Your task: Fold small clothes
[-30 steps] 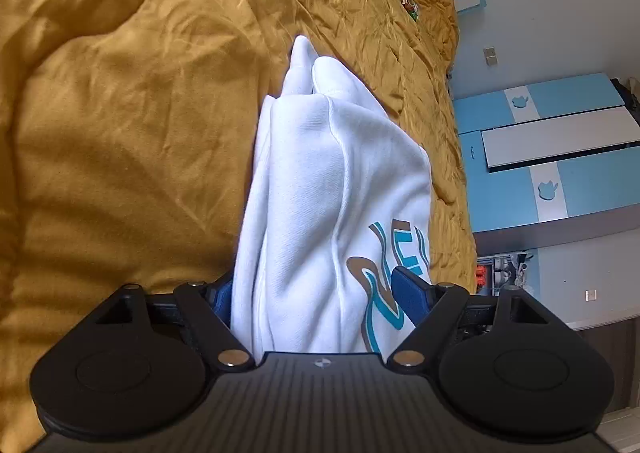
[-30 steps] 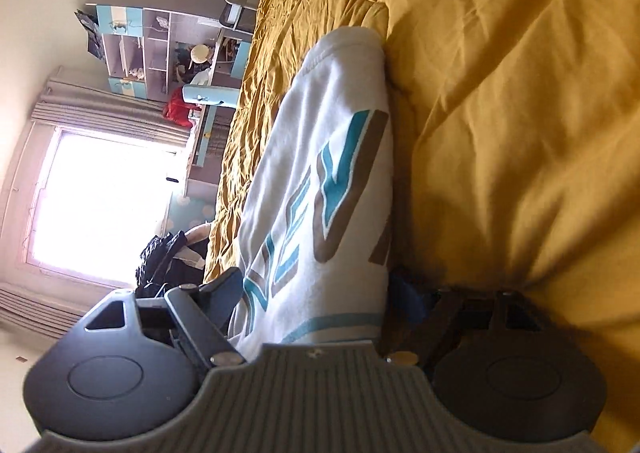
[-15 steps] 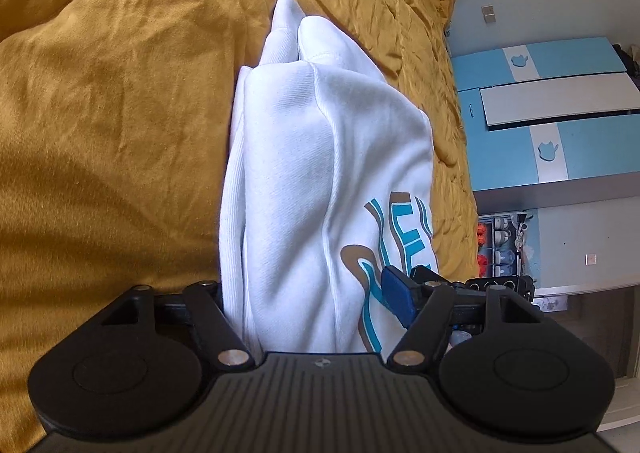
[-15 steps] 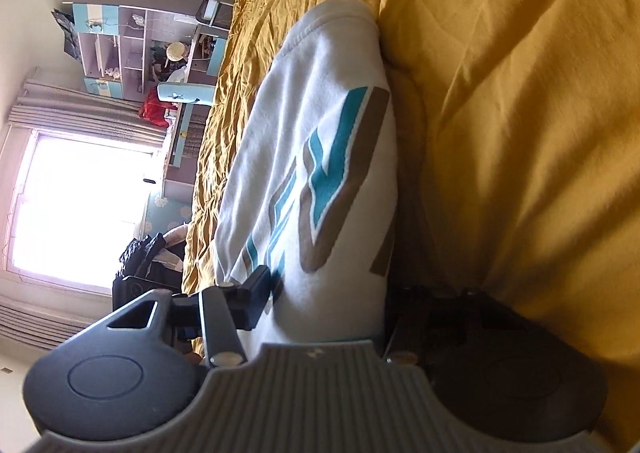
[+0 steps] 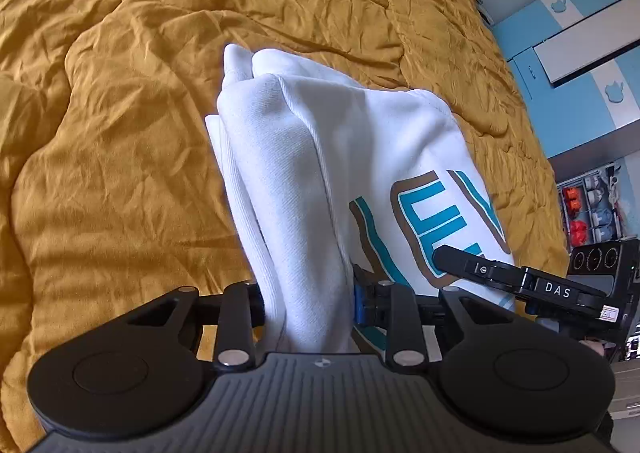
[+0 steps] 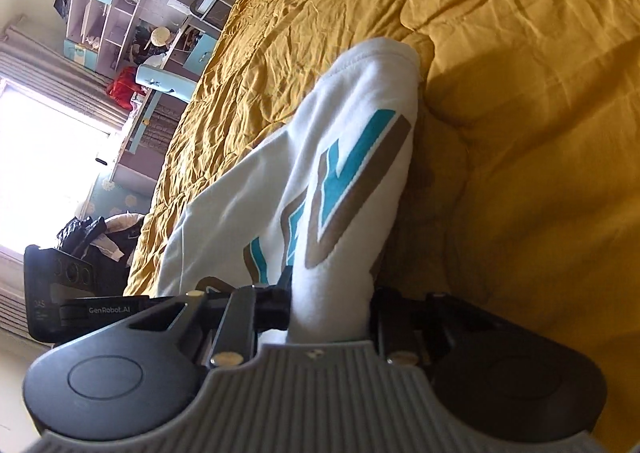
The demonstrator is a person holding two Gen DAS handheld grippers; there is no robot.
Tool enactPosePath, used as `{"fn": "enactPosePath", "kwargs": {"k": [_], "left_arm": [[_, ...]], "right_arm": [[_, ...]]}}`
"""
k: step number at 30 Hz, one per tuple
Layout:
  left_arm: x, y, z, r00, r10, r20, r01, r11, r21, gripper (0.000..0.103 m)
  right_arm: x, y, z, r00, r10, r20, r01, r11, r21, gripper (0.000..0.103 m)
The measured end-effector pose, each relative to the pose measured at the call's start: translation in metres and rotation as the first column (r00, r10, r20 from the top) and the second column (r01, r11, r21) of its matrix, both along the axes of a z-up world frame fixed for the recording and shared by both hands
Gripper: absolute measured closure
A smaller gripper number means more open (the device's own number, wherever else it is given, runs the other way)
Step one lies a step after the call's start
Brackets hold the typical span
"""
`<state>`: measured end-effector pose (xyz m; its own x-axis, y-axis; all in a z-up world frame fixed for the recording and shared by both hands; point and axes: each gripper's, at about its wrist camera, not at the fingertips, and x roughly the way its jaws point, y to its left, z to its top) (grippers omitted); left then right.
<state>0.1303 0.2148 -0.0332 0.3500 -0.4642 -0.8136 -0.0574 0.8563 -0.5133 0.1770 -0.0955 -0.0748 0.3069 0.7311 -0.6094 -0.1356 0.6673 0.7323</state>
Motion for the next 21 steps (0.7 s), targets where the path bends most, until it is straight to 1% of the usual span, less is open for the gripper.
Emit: {"fn": "enactPosePath", "kwargs": {"k": [2,3,6,8,10,13,16,21], "left_arm": [[-0.001,-0.008,0.011,1.000,-0.003,0.004,0.003,1.000,0.017,0.070],[-0.001,-0.010,0.015,1.000,-0.007,0.003,0.007,1.000,0.011,0.071],[0.001,-0.020,0.022,1.000,-0.024,-0.006,0.024,0.999,-0.035,0.071],[0.003,-0.032,0.025,0.999,-0.044,0.002,0.044,0.997,-0.060,0.071],[0.006,-0.046,0.028,0.998,-0.062,0.015,0.063,0.995,-0.081,0.071],[0.012,-0.071,0.032,0.994,-0.101,0.031,0.104,0.990,-0.097,0.071],[0.022,-0.106,0.031,0.993,-0.113,0.029,0.115,0.986,-0.119,0.071],[0.034,-0.177,0.037,0.982,-0.165,0.088,0.173,0.981,-0.086,0.071]], "right_arm": [[-0.001,-0.002,0.011,1.000,0.005,0.015,-0.005,1.000,-0.008,0.087],[-0.002,-0.005,0.016,1.000,0.002,0.022,-0.002,1.000,-0.008,0.087],[0.001,-0.023,0.028,0.999,-0.019,0.042,0.019,1.000,-0.010,0.087],[0.002,-0.040,0.036,0.998,-0.041,0.051,0.040,0.999,0.004,0.087],[0.004,-0.059,0.046,0.997,-0.040,0.064,0.040,0.999,0.001,0.087],[0.006,-0.085,0.062,0.995,-0.007,0.098,0.013,0.999,-0.053,0.087],[0.010,-0.117,0.076,0.994,0.000,0.111,0.012,0.995,-0.103,0.087],[0.012,-0.178,0.094,0.989,-0.022,0.146,0.050,0.981,-0.187,0.087]]}}
